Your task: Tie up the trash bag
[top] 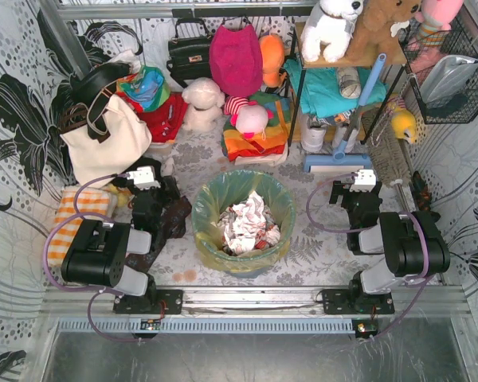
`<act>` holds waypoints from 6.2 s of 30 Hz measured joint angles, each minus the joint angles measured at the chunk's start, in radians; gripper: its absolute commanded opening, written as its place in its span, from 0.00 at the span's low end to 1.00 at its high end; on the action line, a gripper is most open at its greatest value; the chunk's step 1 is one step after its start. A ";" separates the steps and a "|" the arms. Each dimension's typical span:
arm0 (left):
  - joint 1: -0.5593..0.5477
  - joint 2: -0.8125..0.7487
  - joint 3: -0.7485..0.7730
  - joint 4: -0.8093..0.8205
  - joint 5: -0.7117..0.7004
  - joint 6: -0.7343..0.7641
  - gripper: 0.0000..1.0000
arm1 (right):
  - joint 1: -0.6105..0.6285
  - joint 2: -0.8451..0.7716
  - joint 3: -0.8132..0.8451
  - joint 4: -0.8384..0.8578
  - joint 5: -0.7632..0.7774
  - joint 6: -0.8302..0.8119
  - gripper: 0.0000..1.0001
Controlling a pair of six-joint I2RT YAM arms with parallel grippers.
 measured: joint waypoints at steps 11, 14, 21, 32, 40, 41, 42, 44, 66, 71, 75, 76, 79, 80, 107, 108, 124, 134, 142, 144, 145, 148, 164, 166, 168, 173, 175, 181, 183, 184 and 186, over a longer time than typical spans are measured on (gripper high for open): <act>0.001 0.000 0.000 0.000 0.017 -0.001 0.98 | -0.001 0.001 0.000 -0.001 0.000 0.000 0.97; 0.001 0.000 0.000 0.000 0.018 -0.002 0.98 | -0.001 0.001 0.000 -0.001 0.000 0.000 0.97; 0.001 0.000 0.000 0.000 0.019 -0.002 0.98 | -0.001 0.001 0.000 -0.001 0.000 0.000 0.97; 0.001 0.000 0.000 0.000 0.019 -0.002 0.98 | -0.001 0.001 0.000 -0.001 -0.001 0.000 0.97; 0.001 0.000 0.000 0.000 0.019 -0.002 0.98 | -0.001 0.001 0.000 -0.001 -0.001 0.000 0.97; 0.001 0.000 0.000 0.000 0.019 -0.002 0.98 | -0.001 0.001 0.000 -0.001 0.000 0.000 0.97; 0.001 0.000 0.000 0.000 0.019 -0.002 0.98 | -0.001 0.001 0.000 -0.001 0.000 0.000 0.97; 0.001 0.000 0.000 0.000 0.019 -0.002 0.98 | -0.001 0.001 0.000 -0.001 0.000 0.000 0.97; 0.002 0.000 0.000 0.000 0.019 -0.003 0.98 | -0.001 0.001 0.000 -0.001 -0.001 0.000 0.97; 0.002 0.000 0.000 0.000 0.019 -0.002 0.98 | -0.001 0.001 0.000 -0.001 0.000 0.000 0.97; 0.001 0.000 0.000 0.000 0.016 -0.002 0.98 | -0.001 -0.014 0.000 -0.011 0.000 0.000 0.97; -0.003 0.000 0.000 0.000 0.013 -0.002 0.98 | -0.001 -0.032 0.000 -0.024 0.000 0.000 0.97; -0.021 -0.011 0.000 -0.008 -0.014 0.000 0.98 | -0.001 -0.115 0.002 -0.095 0.004 0.000 0.97; -0.031 -0.023 -0.001 -0.015 -0.028 0.002 0.98 | -0.001 -0.138 0.007 -0.122 0.007 0.000 0.97; -0.158 -0.510 0.713 -1.420 -0.048 -0.376 1.00 | -0.001 -0.531 0.714 -1.525 -0.161 0.348 0.96; -0.158 -0.506 0.751 -1.473 -0.020 -0.378 1.00 | -0.001 -0.544 0.739 -1.574 -0.187 0.367 0.94; -0.204 -0.515 0.971 -1.954 0.229 -0.453 0.96 | -0.001 -0.615 1.049 -2.044 -0.523 0.527 0.82; -0.352 -0.518 0.988 -2.018 0.224 -0.518 0.92 | 0.057 -0.600 1.126 -2.114 -0.606 0.606 0.76; -0.383 -0.538 1.011 -2.067 0.209 -0.541 0.80 | 0.335 -0.570 1.143 -2.128 -0.531 0.678 0.67; -0.383 -0.544 1.013 -2.082 0.201 -0.542 0.77 | 0.386 -0.569 1.141 -2.128 -0.509 0.699 0.64; -0.383 -0.547 1.013 -2.087 0.200 -0.542 0.77 | 0.406 -0.570 1.138 -2.127 -0.500 0.709 0.63; -0.383 -0.560 1.011 -2.092 0.206 -0.542 0.75 | 0.455 -0.571 1.115 -2.123 -0.481 0.735 0.61; -0.383 -0.583 0.951 -2.068 0.349 -0.542 0.54 | 0.545 -0.523 1.024 -2.056 -0.467 0.784 0.51; -0.383 -0.579 0.943 -2.068 0.361 -0.542 0.51 | 0.545 -0.516 1.024 -2.053 -0.468 0.784 0.49; -0.383 -0.579 0.937 -2.068 0.371 -0.542 0.47 | 0.545 -0.512 1.024 -2.047 -0.467 0.784 0.47; -0.383 -0.590 0.936 -2.067 0.406 -0.542 0.45 | 0.545 -0.508 1.024 -2.041 -0.467 0.784 0.45; -0.383 -0.598 0.936 -2.068 0.415 -0.542 0.45 | 0.545 -0.508 1.024 -2.041 -0.467 0.784 0.43; -0.383 -0.619 0.939 -2.080 0.435 -0.542 0.42 | 0.545 -0.508 1.024 -2.041 -0.468 0.783 0.38; -0.383 -0.624 0.941 -2.084 0.439 -0.542 0.40 | 0.545 -0.507 1.024 -2.041 -0.468 0.779 0.37; -0.383 -0.626 0.941 -2.085 0.442 -0.542 0.39 | 0.545 -0.507 1.024 -2.041 -0.469 0.779 0.36; -0.383 -0.629 0.941 -2.086 0.446 -0.542 0.37 | 0.545 -0.507 1.022 -2.042 -0.472 0.774 0.35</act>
